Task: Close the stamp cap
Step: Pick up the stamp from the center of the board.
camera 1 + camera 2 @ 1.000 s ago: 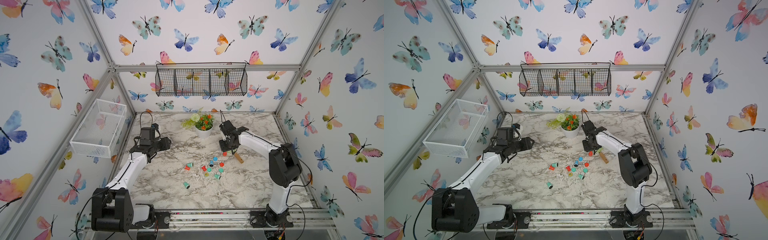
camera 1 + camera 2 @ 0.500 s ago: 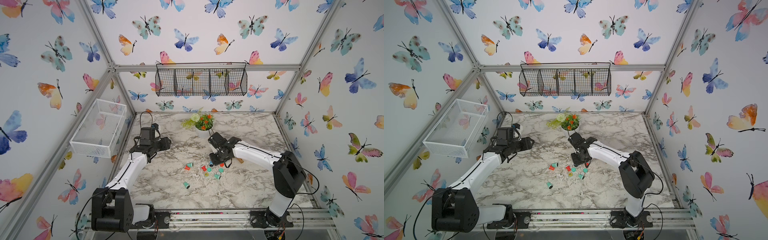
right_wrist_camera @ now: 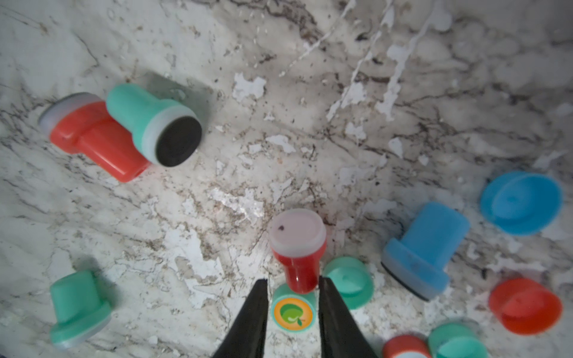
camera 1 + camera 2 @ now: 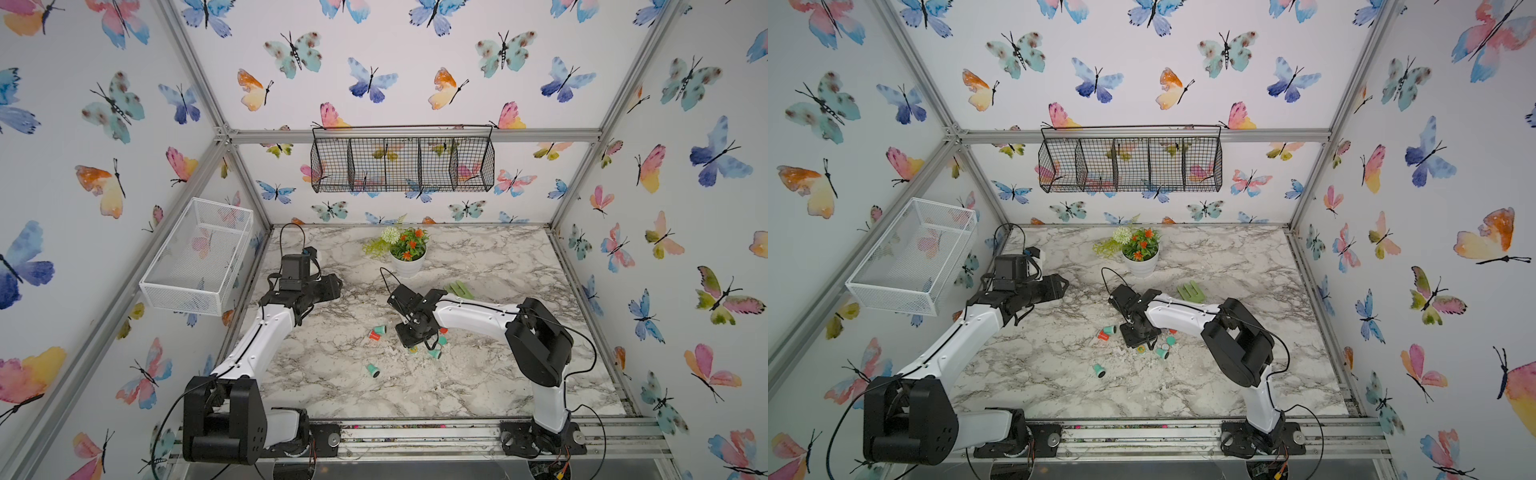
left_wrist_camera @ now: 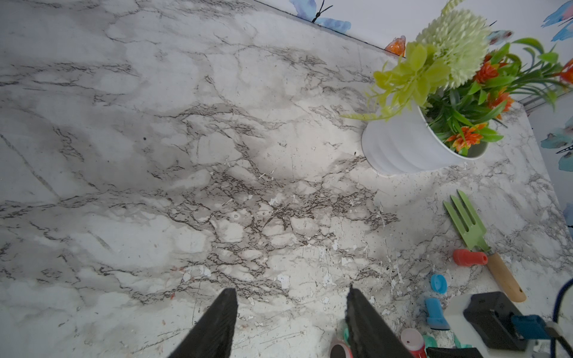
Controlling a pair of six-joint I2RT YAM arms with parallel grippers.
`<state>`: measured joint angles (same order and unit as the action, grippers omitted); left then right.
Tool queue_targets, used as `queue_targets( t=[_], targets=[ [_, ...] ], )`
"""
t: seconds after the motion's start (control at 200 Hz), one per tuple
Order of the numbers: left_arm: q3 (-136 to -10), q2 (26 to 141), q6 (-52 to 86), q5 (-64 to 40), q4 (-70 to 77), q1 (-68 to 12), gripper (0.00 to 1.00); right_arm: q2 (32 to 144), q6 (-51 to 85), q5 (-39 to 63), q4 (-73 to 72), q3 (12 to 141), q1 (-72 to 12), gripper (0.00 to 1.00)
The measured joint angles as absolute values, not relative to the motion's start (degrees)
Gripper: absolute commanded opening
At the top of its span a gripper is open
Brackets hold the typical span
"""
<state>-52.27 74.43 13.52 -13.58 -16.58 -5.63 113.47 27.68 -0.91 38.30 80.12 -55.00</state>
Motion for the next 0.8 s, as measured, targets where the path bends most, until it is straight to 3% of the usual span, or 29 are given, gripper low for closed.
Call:
queue_targets(
  t=[0.801],
  targets=[
    [-52.3,74.4,13.5,-13.5,-16.6,-5.6,0.59,116.3,27.6,-1.3,37.0,81.1,-55.1,0.25]
  ],
)
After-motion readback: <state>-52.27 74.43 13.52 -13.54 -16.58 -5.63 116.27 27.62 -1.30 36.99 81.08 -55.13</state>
